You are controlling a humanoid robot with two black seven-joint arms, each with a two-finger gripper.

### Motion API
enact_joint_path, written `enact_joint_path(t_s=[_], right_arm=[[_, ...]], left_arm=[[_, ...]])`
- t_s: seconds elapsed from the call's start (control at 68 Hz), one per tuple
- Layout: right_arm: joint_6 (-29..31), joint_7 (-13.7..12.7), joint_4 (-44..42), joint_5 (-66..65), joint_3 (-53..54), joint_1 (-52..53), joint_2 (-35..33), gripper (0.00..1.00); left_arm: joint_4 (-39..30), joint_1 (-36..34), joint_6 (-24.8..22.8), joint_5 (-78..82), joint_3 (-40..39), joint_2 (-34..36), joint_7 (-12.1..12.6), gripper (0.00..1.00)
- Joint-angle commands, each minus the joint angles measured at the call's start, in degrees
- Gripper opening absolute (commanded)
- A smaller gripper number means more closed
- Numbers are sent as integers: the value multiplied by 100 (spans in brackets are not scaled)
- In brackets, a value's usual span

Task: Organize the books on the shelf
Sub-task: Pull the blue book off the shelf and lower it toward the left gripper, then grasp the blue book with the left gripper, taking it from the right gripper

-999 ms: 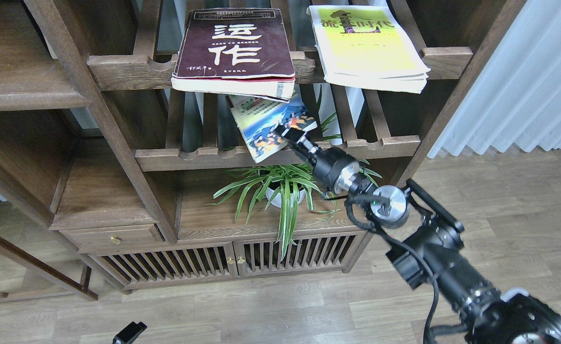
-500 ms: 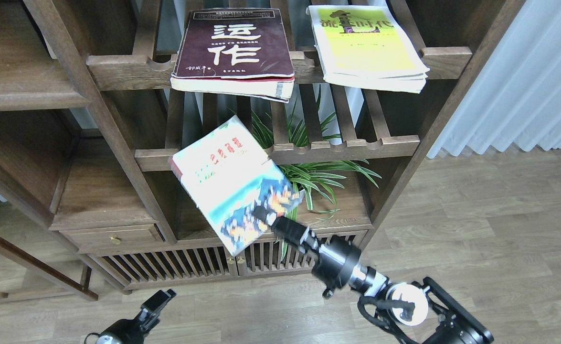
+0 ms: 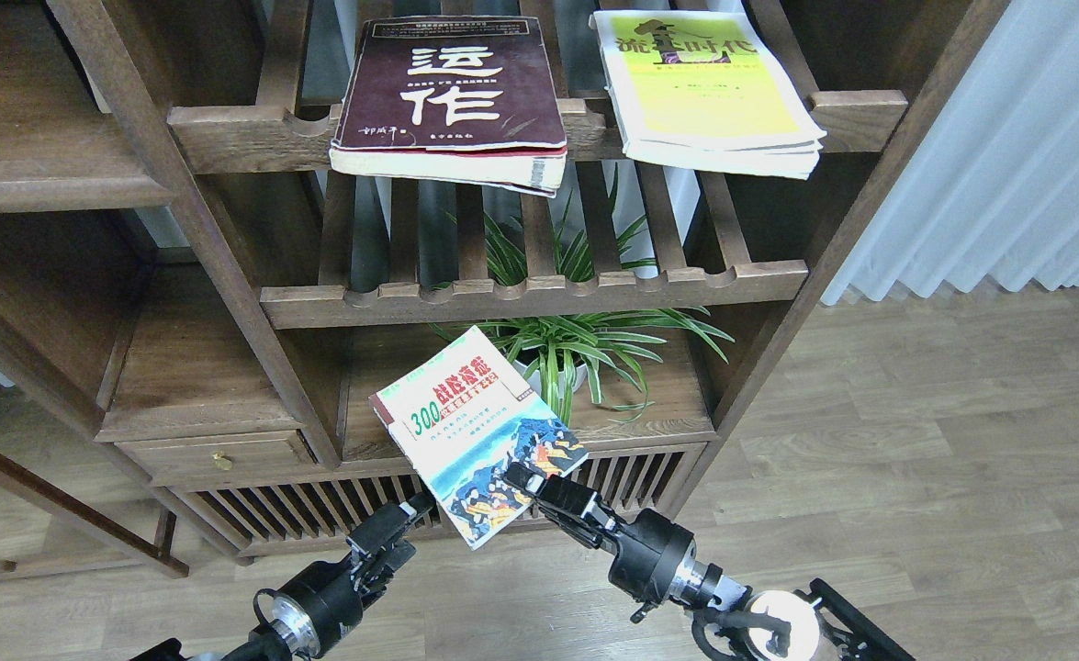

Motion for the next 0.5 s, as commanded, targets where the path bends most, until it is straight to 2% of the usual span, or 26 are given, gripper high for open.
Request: enact_joint_path(t_s=[0.0,0.191,0.397,0.485], right_arm=[[-1,-12,-176,2,0,53,-1,3],[-1,-12,-193,2,-44,44,-1,3],[-1,-21,-167,10,-149,44,-1,3],[-1,-21,-158,19,-158,44,-1,3]], left_arm=[[-283,130,0,-8,-39,64,-15,100],[-722,245,0,-8,-285,55,-33,100],[-670,192,0,1,-434,-59,-33,100],[-548,52,0,-8,-531,-330,-41,100]])
